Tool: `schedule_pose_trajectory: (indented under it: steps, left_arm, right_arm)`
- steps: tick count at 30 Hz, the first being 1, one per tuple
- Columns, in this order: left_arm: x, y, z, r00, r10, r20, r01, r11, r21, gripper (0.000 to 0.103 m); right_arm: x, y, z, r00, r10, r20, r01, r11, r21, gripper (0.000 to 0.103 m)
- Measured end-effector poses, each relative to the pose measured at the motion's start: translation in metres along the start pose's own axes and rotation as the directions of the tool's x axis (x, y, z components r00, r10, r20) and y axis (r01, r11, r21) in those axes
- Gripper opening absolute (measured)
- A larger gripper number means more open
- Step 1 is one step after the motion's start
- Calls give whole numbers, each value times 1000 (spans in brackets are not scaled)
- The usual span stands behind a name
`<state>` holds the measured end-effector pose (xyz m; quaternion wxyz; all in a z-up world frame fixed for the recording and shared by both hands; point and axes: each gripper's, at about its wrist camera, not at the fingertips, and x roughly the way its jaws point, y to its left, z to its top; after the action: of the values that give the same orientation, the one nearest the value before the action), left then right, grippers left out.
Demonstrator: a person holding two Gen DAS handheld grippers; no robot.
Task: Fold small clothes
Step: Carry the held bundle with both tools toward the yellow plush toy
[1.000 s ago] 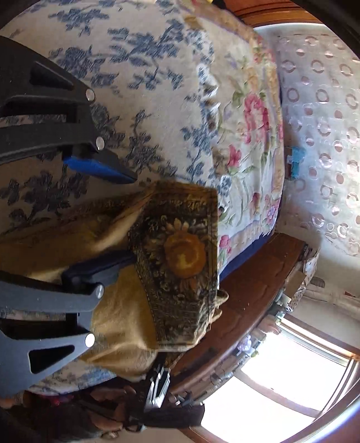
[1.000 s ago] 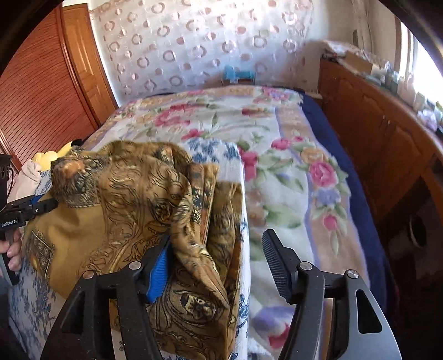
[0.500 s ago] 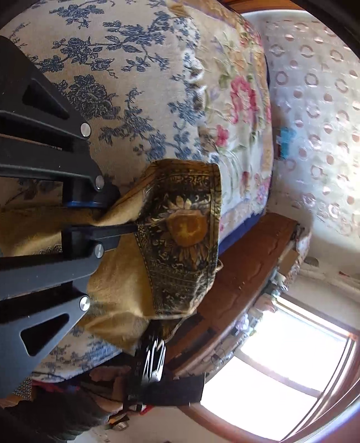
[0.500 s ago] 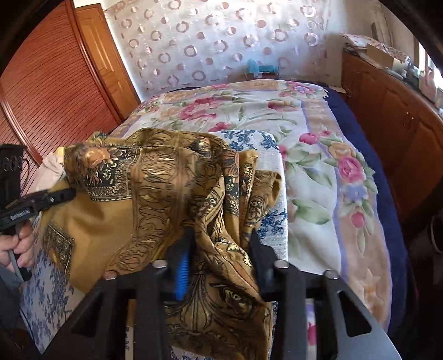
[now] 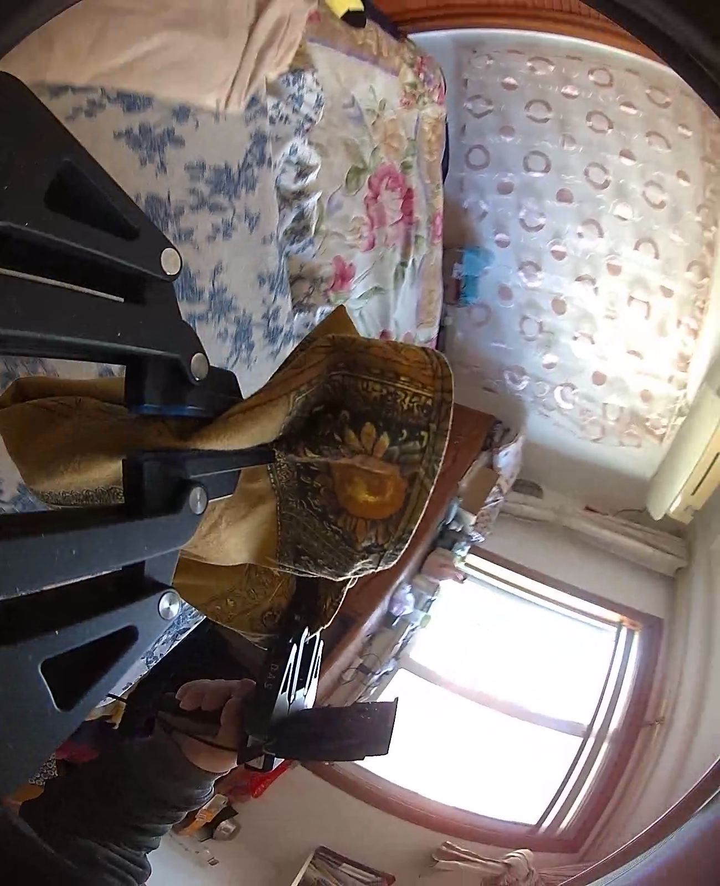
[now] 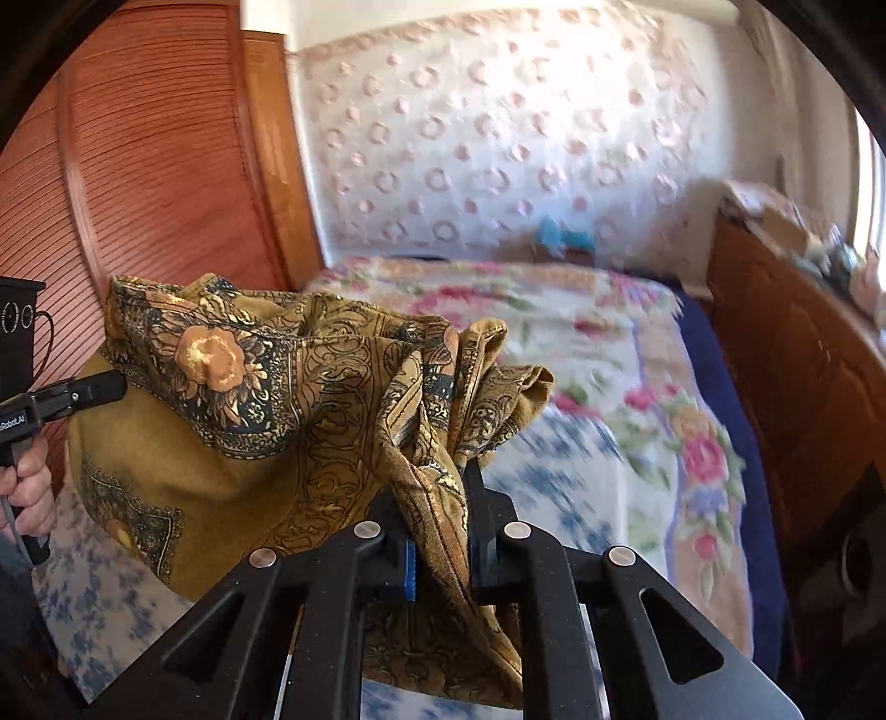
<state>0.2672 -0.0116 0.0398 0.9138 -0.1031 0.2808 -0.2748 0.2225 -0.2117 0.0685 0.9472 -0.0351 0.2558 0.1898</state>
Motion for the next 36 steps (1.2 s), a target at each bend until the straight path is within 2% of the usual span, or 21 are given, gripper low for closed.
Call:
schedule_pose_trajectory:
  steps: [4, 6, 11, 15, 19, 22, 24, 25, 27, 28, 29, 30, 31, 32, 33, 34, 35, 36]
  left_arm:
    - [-51, 31, -2, 996, 67, 66, -65, 997, -30, 8]
    - [-79, 49, -7, 988, 124, 96, -120, 992, -48, 8]
    - [-137, 93, -24, 952, 271, 140, -257, 960, -115, 8]
    - [-176, 135, -52, 920, 362, 150, -326, 920, -218, 8]
    - [-198, 168, -82, 895, 422, 143, -361, 876, -319, 8]
    - [-192, 192, -107, 876, 477, 77, -414, 823, -388, 8]
    - [-183, 208, -127, 859, 511, 15, -459, 784, -418, 8]
    - [-180, 211, -133, 852, 523, 1, -474, 773, -421, 8]
    - [-174, 214, -142, 839, 544, -22, -502, 756, -420, 9]
    - [-172, 213, -142, 835, 549, -27, -509, 754, -414, 11]
    - [-171, 211, -142, 831, 556, -30, -519, 754, -402, 13]
    - [-171, 208, -141, 824, 565, -32, -532, 754, -386, 19]
    - [-175, 206, -142, 819, 572, -32, -541, 754, -372, 26]
    - [-176, 203, -140, 815, 579, -30, -549, 754, -360, 30]
    - [-179, 201, -140, 811, 584, -22, -554, 756, -347, 39]
    - [-182, 200, -140, 811, 585, -10, -554, 761, -339, 46]
    - [-187, 197, -140, 814, 582, 0, -549, 768, -330, 48]
    - [-188, 192, -138, 812, 584, 2, -553, 771, -315, 56]
  right_arm:
    - [10, 38, 19, 997, 66, 35, -63, 995, -76, 12]
    - [23, 64, 32, 993, 112, 43, -106, 988, -112, 12]
    - [67, 134, 64, 974, 225, 31, -212, 950, -229, 12]
    - [112, 194, 91, 950, 311, -13, -301, 910, -286, 12]
    - [147, 242, 108, 934, 351, -61, -348, 861, -371, 12]
    - [183, 263, 118, 921, 375, -102, -383, 831, -404, 12]
    - [215, 267, 125, 910, 393, -128, -411, 823, -393, 12]
    - [229, 270, 123, 908, 396, -137, -417, 824, -383, 12]
    - [265, 258, 128, 919, 358, -164, -393, 849, -352, 16]
    - [276, 258, 128, 928, 330, -173, -371, 864, -341, 21]
    - [284, 256, 127, 938, 299, -175, -342, 878, -335, 34]
    - [287, 256, 131, 949, 268, -166, -310, 891, -331, 44]
    - [288, 250, 130, 962, 235, -142, -269, 907, -323, 47]
    - [286, 252, 130, 967, 221, -126, -251, 915, -317, 49]
    - [285, 247, 131, 971, 212, -111, -237, 922, -307, 50]
    - [280, 242, 133, 975, 205, -91, -223, 929, -296, 51]
    - [272, 238, 133, 980, 185, -67, -197, 937, -289, 53]
    - [267, 233, 135, 981, 189, -44, -193, 939, -283, 54]
